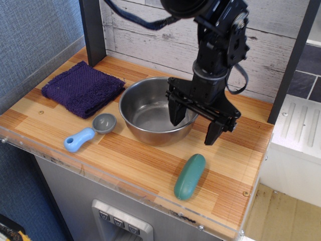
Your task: Slide the bowl to the upper right corner of table
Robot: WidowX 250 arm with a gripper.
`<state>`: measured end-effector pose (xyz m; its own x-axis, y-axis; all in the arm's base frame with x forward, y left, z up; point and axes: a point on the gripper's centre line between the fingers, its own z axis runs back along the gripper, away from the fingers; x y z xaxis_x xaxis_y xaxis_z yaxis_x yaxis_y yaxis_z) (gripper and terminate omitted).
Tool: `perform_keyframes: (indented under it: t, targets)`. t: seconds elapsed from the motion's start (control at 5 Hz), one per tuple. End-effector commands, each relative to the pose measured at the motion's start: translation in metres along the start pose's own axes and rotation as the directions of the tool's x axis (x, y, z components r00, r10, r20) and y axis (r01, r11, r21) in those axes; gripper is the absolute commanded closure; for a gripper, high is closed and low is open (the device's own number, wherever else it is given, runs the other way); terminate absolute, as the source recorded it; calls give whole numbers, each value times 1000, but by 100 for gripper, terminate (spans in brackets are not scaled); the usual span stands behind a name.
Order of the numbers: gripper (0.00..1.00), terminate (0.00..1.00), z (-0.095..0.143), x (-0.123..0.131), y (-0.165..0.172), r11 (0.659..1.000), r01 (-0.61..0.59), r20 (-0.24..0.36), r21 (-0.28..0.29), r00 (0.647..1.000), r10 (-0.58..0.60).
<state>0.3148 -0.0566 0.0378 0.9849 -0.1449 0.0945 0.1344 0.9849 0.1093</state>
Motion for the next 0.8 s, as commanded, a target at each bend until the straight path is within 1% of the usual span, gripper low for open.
perform_keyframes:
  t: [0.0, 0.2, 0.6]
  targets:
    - [0, 0, -14, 4, 11, 1000, -14, -10, -27, 1000, 14]
    - [100, 0, -15, 1, 15, 999, -19, -6, -29, 1000, 19]
    - [100, 0, -8, 0, 21, 999, -34, 7, -22, 999, 34]
